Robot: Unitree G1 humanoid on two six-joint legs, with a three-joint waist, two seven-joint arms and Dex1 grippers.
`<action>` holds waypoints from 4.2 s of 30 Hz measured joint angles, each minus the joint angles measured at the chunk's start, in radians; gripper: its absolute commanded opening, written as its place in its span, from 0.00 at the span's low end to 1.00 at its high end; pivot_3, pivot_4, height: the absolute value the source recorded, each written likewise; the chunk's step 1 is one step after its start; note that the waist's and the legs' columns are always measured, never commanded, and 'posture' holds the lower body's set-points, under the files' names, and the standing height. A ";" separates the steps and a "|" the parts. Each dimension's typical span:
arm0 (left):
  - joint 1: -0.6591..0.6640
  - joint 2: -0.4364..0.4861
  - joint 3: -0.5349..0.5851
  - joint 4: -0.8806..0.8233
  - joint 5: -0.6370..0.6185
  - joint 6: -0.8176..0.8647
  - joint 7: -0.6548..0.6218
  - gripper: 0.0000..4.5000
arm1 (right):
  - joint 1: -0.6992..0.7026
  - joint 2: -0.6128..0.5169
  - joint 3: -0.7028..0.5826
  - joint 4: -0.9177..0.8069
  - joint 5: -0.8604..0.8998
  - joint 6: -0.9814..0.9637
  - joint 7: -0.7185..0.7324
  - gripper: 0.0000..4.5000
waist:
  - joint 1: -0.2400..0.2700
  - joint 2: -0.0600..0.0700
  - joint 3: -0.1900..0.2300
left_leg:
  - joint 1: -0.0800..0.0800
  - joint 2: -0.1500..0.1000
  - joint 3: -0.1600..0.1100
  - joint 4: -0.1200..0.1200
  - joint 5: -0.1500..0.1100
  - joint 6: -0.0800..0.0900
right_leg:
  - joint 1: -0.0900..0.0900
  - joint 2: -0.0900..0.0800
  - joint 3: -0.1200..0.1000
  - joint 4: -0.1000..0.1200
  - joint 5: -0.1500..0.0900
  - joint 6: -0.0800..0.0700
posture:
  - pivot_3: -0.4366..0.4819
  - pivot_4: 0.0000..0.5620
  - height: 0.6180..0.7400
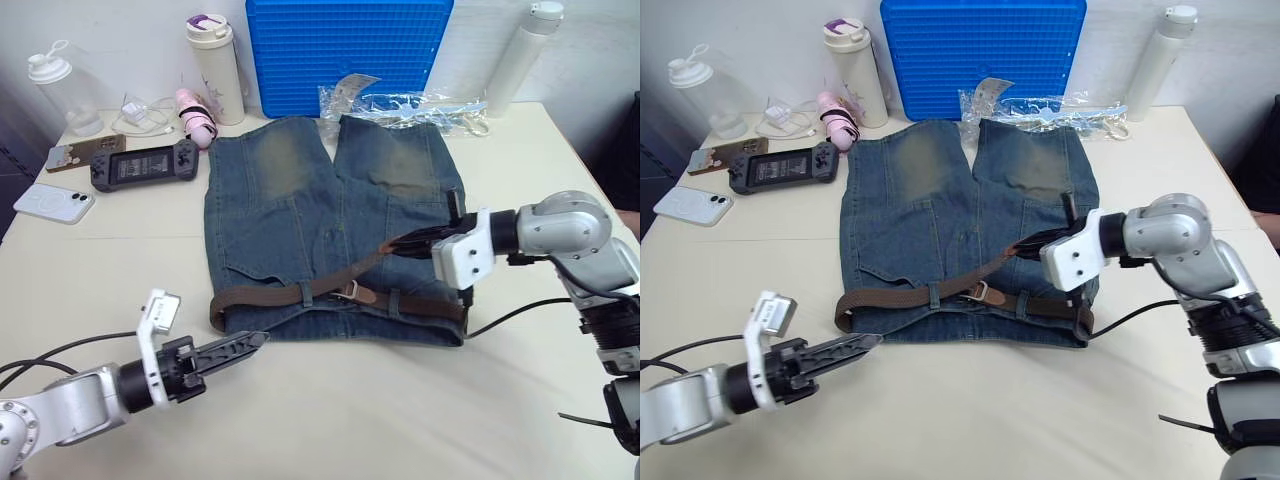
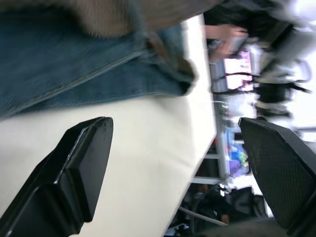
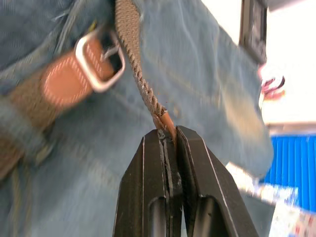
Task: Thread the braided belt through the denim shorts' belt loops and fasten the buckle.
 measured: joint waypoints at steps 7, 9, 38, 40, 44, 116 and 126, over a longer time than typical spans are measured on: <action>-0.149 0.075 0.133 0.120 0.248 0.002 -0.409 0.98 | -0.059 -0.046 -0.054 0.056 0.057 0.084 0.063 0.00 | -0.009 0.001 0.001 | 0.000 0.000 0.001 0.000 0.000 -0.001 | -0.001 0.000 -0.006 0.003 0.000 -0.001 | 0.48 0.27 0.61; -0.255 0.097 0.128 0.156 0.273 -0.004 -0.452 0.98 | -0.089 -0.049 -0.055 0.079 0.058 0.117 0.070 0.00 | -0.009 0.001 0.001 | 0.000 0.000 0.001 0.000 0.000 -0.001 | -0.001 0.000 -0.006 0.004 0.000 0.000 | 0.48 0.27 0.61; -1.151 -0.455 -0.762 0.347 1.494 -0.490 -0.242 0.28 | -0.193 -0.003 -0.091 -0.167 0.191 0.899 0.051 0.00 | 0.018 -0.002 0.003 | -0.016 -0.003 0.002 0.004 0.005 0.004 | -0.016 -0.001 -0.013 0.014 0.002 0.004 | 0.48 0.27 0.61; -1.151 -0.481 -0.769 0.377 1.562 -0.521 -0.247 0.10 | -0.191 0.006 -0.102 -0.187 0.214 0.977 0.031 0.00 | 0.017 -0.002 0.003 | -0.016 -0.003 0.002 0.004 0.005 0.004 | -0.016 -0.001 -0.014 0.015 0.002 0.004 | 0.48 0.27 0.61; -1.146 -0.509 -0.760 0.392 1.614 -0.536 -0.264 0.01 | -0.182 0.013 -0.122 -0.213 0.235 1.063 0.000 0.00 | 0.018 -0.002 0.003 | -0.016 -0.003 0.002 0.004 0.005 0.004 | -0.016 -0.001 -0.014 0.015 0.002 0.004 | 0.48 0.27 0.61; -0.811 -0.319 -0.562 0.297 1.840 -0.642 -0.558 0.00 | 0.270 0.350 -0.058 -0.618 0.168 1.391 -0.472 0.02 | 0.013 -0.005 0.001 | -0.015 -0.002 0.001 0.014 0.005 0.004 | -0.017 -0.002 -0.012 0.027 0.002 0.003 | 0.48 0.27 0.61; -0.811 -0.381 -0.598 0.260 1.840 -0.558 -0.551 0.00 | 0.270 0.331 -0.033 -0.629 0.165 1.371 -0.468 0.02 | 0.013 -0.005 0.001 | -0.016 -0.002 0.002 0.014 0.005 0.004 | -0.017 -0.002 -0.012 0.028 0.002 0.003 | 0.48 0.27 0.61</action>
